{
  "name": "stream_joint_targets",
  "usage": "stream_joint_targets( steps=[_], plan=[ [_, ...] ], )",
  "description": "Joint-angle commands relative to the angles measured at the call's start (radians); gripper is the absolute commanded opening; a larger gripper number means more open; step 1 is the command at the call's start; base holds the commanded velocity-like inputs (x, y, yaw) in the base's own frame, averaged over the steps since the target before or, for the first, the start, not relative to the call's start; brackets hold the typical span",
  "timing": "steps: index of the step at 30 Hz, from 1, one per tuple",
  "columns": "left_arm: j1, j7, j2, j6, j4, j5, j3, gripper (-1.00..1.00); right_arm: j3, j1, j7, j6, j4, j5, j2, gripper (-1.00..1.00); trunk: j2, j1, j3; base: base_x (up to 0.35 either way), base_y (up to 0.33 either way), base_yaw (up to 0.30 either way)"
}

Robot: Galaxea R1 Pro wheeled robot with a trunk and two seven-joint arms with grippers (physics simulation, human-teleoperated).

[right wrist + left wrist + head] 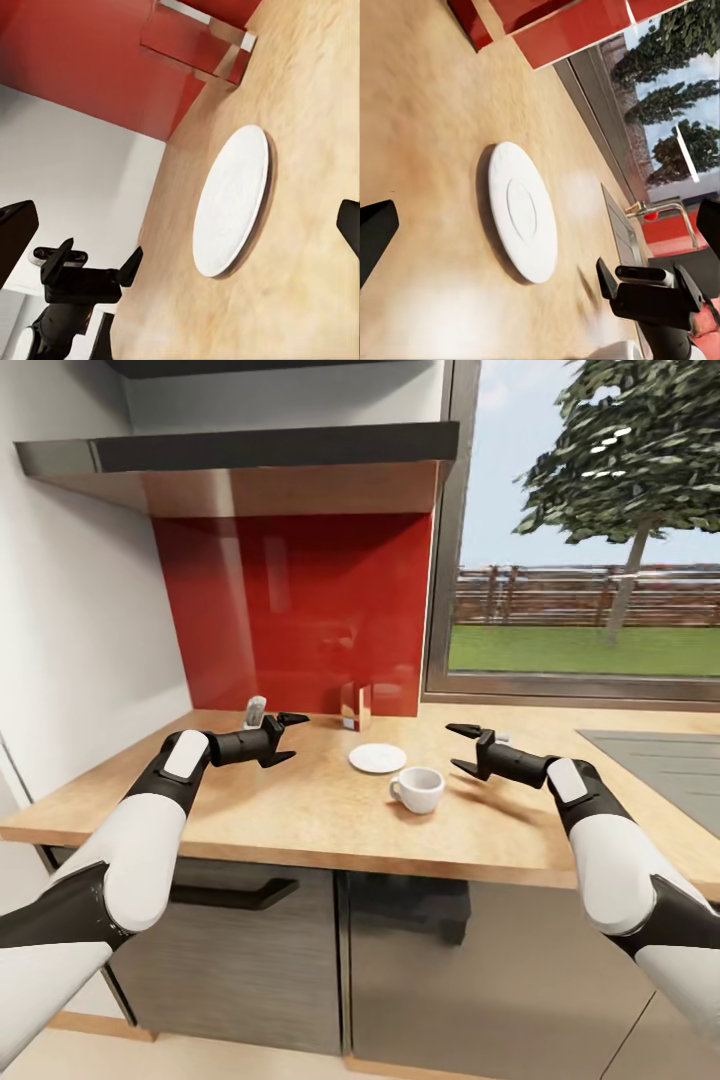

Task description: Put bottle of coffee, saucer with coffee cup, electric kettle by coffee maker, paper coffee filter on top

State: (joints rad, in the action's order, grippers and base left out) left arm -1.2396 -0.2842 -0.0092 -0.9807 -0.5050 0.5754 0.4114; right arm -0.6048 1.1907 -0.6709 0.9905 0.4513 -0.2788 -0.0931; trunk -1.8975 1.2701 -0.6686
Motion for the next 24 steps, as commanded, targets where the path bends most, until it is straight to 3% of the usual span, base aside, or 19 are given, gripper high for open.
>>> stream_joint_targets(
  steps=[1, 9, 21, 24],
  plan=[
    [-0.001, -0.006, -0.001, -0.006, 0.000, -0.008, 0.007, 1.00, -0.006, 0.001, -0.006, 0.004, 0.000, 0.007, 0.001, 1.00, -0.001, 0.000, -0.001, 0.180, -0.064, 0.000],
    [-0.001, -0.006, -0.023, -0.006, 0.000, -0.008, 0.007, 1.00, -0.007, 0.001, 0.048, 0.004, 0.000, 0.006, 0.027, 1.00, -0.001, 0.000, -0.001, 0.060, -0.024, 0.000],
    [-0.001, -0.006, -0.027, -0.006, 0.000, -0.009, 0.007, 1.00, -0.006, 0.002, 0.059, 0.004, 0.000, 0.002, 0.048, 1.00, -0.001, 0.000, -0.001, 0.003, -0.001, 0.000],
    [-0.001, -0.006, -0.028, -0.006, 0.001, -0.009, 0.007, 1.00, -0.006, 0.002, 0.060, 0.004, 0.000, -0.021, 0.051, 1.00, -0.001, 0.000, -0.001, 0.000, 0.000, 0.000]
  ],
)
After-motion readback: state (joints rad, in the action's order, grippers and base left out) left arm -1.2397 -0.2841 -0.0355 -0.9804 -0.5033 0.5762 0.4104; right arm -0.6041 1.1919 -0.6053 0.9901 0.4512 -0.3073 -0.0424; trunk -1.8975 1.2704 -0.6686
